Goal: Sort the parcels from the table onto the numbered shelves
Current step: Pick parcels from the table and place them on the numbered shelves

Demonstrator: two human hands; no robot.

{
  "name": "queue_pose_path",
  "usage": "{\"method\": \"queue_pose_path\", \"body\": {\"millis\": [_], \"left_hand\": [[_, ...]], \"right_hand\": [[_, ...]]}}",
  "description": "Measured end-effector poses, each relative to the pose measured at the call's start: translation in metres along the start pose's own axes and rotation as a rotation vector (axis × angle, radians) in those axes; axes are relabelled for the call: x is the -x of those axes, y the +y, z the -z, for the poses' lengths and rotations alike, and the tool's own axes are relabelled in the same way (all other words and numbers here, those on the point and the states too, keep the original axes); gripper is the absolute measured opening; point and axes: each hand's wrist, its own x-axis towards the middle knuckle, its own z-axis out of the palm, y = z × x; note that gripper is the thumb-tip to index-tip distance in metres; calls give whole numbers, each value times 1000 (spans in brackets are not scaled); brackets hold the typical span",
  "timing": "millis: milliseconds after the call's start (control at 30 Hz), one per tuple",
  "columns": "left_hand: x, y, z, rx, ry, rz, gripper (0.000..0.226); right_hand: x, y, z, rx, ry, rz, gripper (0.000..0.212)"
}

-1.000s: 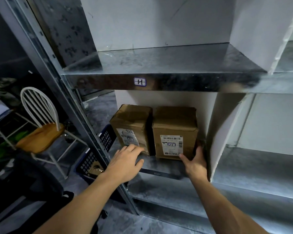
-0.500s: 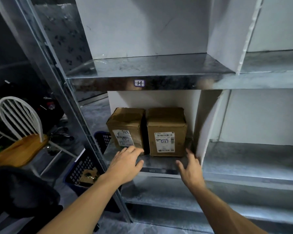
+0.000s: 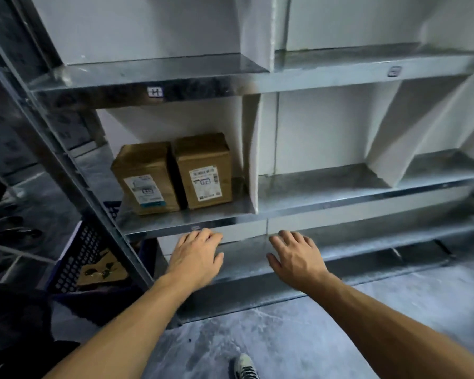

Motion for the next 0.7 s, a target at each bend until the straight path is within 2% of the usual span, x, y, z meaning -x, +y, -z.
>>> {"method": "queue_pose_path", "body": {"millis": [133, 367, 600, 700], "left_hand": [[-8, 54, 3, -30, -1, -136, 49], [-57, 183, 5, -57, -8, -389, 47], [-121, 380, -6, -26, 12, -615, 48], [-139, 476, -11, 9, 30, -729, 50]], "right_hand": [[38, 44, 15, 74, -8, -95, 51], [106, 156, 50, 157, 57, -312, 40], [189, 309, 81, 166, 63, -610, 34], [236, 381, 97, 220, 53, -719, 38]]}}
